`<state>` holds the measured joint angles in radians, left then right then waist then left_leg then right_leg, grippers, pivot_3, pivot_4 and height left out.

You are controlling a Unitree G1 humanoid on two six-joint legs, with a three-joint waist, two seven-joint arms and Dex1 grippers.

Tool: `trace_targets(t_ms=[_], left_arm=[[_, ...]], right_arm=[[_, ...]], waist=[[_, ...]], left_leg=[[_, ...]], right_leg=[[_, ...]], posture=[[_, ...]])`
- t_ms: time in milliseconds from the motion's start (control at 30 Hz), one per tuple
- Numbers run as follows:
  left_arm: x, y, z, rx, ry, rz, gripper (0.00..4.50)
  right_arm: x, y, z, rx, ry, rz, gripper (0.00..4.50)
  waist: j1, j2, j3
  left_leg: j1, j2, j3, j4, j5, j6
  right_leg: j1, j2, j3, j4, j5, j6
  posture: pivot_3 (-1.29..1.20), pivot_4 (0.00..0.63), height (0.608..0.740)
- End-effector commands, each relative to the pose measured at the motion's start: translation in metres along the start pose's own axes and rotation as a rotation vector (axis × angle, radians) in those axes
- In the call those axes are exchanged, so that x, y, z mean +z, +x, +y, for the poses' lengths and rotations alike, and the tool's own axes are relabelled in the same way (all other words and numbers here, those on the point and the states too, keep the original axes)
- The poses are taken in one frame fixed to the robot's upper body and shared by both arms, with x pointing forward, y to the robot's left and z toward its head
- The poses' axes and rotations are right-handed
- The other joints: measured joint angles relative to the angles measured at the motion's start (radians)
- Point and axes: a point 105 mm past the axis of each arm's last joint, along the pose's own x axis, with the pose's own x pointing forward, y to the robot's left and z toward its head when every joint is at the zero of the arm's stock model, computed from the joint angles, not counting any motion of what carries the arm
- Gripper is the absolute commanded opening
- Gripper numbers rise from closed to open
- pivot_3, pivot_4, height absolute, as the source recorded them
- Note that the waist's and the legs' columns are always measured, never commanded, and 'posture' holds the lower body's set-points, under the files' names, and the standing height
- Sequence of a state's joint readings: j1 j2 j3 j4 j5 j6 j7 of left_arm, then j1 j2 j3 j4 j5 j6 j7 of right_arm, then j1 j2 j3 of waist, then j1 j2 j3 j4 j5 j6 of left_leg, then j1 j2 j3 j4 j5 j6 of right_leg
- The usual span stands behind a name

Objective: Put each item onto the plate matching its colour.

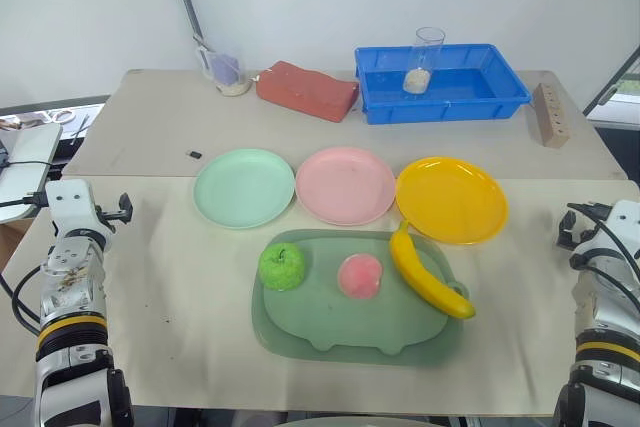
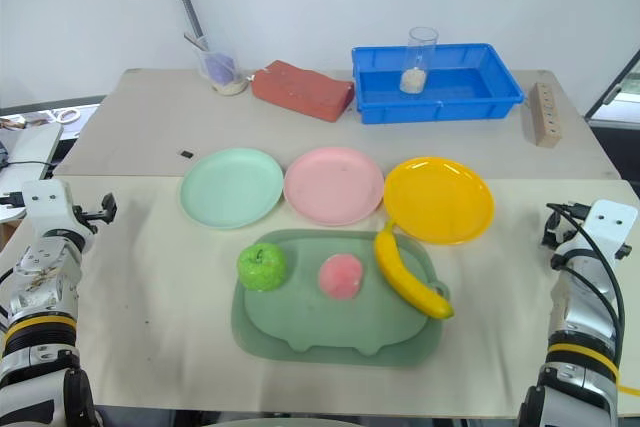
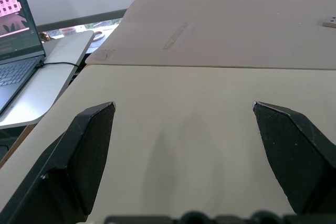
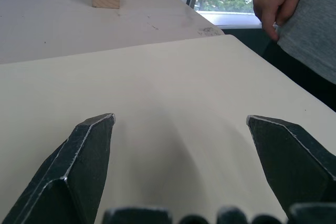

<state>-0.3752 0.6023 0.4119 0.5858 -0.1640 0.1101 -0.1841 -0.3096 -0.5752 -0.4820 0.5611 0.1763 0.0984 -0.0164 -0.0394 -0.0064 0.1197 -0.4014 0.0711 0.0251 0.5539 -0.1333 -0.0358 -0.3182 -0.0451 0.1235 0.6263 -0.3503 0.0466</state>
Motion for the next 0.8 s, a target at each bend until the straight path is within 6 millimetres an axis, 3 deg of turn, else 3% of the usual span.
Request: trace_targets(t_ms=[33,133,233,300,400,500,567,633,733,800], left_arm=[[0.023,-0.002,0.008,-0.001,0.01,-0.079,4.5],[0.041,-0.004,0.0,-0.094,0.039,-0.13,4.5],[0.066,-0.017,-0.026,-0.307,0.052,-0.217,4.5],[0.079,-0.036,-0.058,-0.53,0.107,-0.25,4.5],[0.092,-0.071,-0.101,-0.813,0.187,-0.27,4.5],[0.097,-0.091,-0.123,-0.95,0.203,-0.267,4.5],[0.094,-0.123,-0.15,-1.151,0.241,-0.258,4.5],[0.089,-0.147,-0.164,-1.292,0.274,-0.24,4.5],[0.075,-0.177,-0.169,-1.492,0.33,-0.166,4.5],[0.067,-0.184,-0.169,-1.562,0.356,-0.116,4.5]], right_arm=[[0.024,0.003,-0.007,-0.008,-0.021,-0.084,4.46],[0.034,0.006,-0.003,0.019,-0.039,-0.107,4.46],[0.057,0.011,0.007,0.087,-0.072,-0.156,4.46],[0.077,0.012,0.028,0.215,-0.105,-0.203,4.46],[0.099,-0.006,0.078,0.541,-0.145,-0.271,4.46],[0.109,-0.031,0.112,0.787,-0.184,-0.311,4.46],[0.121,-0.072,0.145,1.083,-0.17,-0.333,4.46],[0.123,-0.107,0.162,1.294,-0.171,-0.325,4.46],[0.116,-0.174,0.176,1.627,-0.25,-0.266,4.46],[0.111,-0.212,0.18,1.794,-0.269,-0.224,4.46]], waist=[[0.0,0.0,0.0],[-0.001,0.0,0.0],[-0.003,0.0,0.0],[-0.005,0.001,0.0],[-0.006,0.002,0.0],[-0.005,0.002,0.0],[-0.004,0.003,0.0],[-0.002,0.003,0.0],[0.005,0.003,0.001],[0.008,0.001,0.003]], left_leg=[[0.0,0.0,0.0,0.0,0.0,0.0],[0.0,0.0,0.0,0.0,0.0,0.0],[0.0,0.0,0.0,0.0,0.0,0.0],[0.0,0.0,0.0,0.0,0.0,0.0],[0.0,0.0,0.001,-0.001,0.0,0.0],[0.0,0.001,0.001,-0.001,0.0,0.0],[-0.001,0.001,0.0,0.0,0.0,0.0],[-0.002,0.001,0.0,0.0,0.0,0.001],[-0.003,0.001,0.0,0.0,-0.001,0.001],[-0.002,0.001,0.0,0.0,-0.001,0.001]], right_leg=[[0.0,0.0,0.0,0.0,0.0,0.0],[0.0,0.0,0.0,0.0,0.0,0.0],[0.0,0.0,0.0,0.0,0.0,0.0],[0.0,0.0,0.0,0.0,0.0,0.0],[0.0,0.0,0.0,-0.001,0.0,0.0],[0.0,0.001,0.0,0.0,0.0,0.0],[0.0,0.001,0.0,0.0,0.0,0.0],[0.0,0.0,0.0,-0.001,0.0,0.0],[-0.001,0.0,0.0,-0.002,0.0,0.0],[-0.001,0.0,0.0,-0.002,0.0,-0.001]], posture=[[0.0,0.15,0.74],[0.0,0.15,0.74],[0.0,0.15,0.74],[0.0,0.15,0.74],[0.0,0.15,0.74],[0.0,0.15,0.74],[0.0,0.15,0.74],[0.0,0.15,0.74],[0.0,0.15,0.74],[0.0,0.15,0.74]])
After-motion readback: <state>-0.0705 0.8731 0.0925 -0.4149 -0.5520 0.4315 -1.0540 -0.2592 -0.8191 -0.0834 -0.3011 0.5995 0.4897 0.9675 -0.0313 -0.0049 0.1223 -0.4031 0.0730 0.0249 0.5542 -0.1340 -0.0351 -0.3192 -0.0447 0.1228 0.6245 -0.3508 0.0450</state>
